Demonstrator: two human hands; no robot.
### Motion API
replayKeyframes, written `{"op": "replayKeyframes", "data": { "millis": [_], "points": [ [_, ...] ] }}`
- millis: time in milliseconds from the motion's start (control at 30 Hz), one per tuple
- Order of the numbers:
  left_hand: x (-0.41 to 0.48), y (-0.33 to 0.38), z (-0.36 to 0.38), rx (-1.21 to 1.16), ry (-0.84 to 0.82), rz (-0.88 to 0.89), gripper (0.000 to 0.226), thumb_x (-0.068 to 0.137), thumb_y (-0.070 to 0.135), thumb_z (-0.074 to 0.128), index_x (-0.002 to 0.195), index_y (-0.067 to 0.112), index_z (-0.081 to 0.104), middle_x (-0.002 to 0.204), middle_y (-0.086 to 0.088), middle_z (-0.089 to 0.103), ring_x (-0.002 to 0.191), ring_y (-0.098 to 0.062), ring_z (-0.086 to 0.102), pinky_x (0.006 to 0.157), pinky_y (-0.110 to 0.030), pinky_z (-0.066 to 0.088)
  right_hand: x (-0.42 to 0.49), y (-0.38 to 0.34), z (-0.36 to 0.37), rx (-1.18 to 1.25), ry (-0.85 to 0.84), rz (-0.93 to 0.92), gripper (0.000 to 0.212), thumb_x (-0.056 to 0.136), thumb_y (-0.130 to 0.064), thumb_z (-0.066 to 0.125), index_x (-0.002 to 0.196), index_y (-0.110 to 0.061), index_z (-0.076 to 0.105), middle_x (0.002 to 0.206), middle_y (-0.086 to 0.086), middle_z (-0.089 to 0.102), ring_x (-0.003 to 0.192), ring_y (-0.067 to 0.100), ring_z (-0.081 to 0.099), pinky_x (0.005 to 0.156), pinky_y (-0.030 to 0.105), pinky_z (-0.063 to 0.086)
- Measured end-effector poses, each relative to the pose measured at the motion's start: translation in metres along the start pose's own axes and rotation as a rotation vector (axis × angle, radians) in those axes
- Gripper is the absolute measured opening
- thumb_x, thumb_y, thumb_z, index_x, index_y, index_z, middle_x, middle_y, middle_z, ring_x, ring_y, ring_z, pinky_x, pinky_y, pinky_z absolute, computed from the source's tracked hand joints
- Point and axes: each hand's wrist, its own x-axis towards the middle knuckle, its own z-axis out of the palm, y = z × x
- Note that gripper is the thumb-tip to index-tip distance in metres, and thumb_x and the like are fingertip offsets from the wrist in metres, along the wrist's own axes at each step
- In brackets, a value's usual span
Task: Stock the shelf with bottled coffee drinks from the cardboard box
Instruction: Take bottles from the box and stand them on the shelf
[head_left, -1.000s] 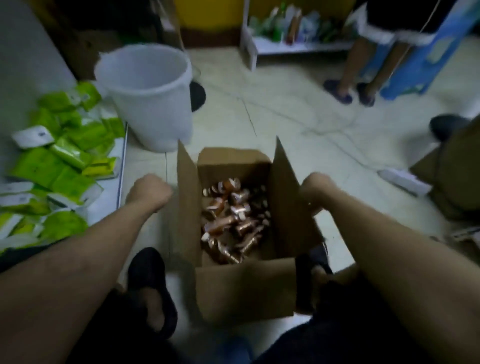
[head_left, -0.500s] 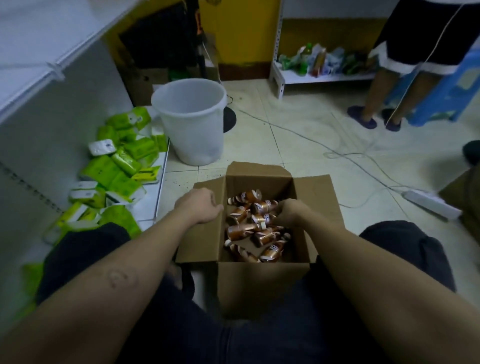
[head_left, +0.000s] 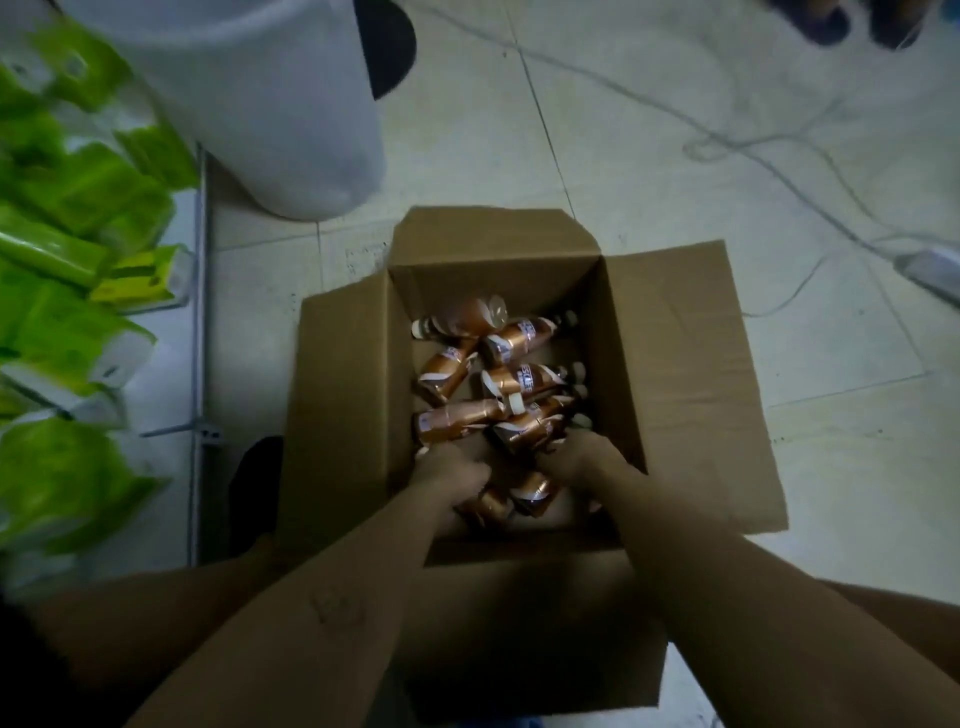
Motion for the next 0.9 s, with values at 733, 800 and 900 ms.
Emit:
{"op": "replayKeyframes", "data": {
  "millis": [733,800,900],
  "points": [
    [-0.103,0.017,-0.065,-0.585,-0.032,0.375,0.072,0.057,0.003,0.086,0.118,0.016,0.051,0.115,-0.010,0.064,0.091,-0.026,0.064,0.068,-0.037,0.053,-0.122,-0.012,-0.028,0.470,0.351,-0.312,0.050,0.056,-0.011,0.087,0.096,-0.017,0.058,0.092,0.003,0.067,0.083,0.021,0.064,0.073,0.035,0.055],
    [-0.152,0.022,-0.095,-0.571,-0.014,0.569,0.083,0.055,0.002,0.087,0.128,0.015,0.048,0.116,-0.009,0.064,0.094,-0.025,0.065,0.066,-0.034,0.053,-0.179,-0.033,-0.047,0.469,0.385,-0.480,0.055,0.057,-0.006,0.086,0.106,-0.013,0.062,0.098,0.007,0.070,0.089,0.025,0.067,0.080,0.042,0.057],
    [-0.228,0.019,-0.136,-0.519,0.058,0.835,0.067,0.052,0.003,0.089,0.107,0.025,0.058,0.107,-0.003,0.069,0.090,-0.018,0.067,0.072,-0.034,0.054,-0.271,-0.064,-0.066,0.491,0.388,-0.720,0.063,0.064,-0.002,0.082,0.120,-0.016,0.057,0.102,0.005,0.069,0.093,0.022,0.067,0.084,0.041,0.057]
  ]
}}
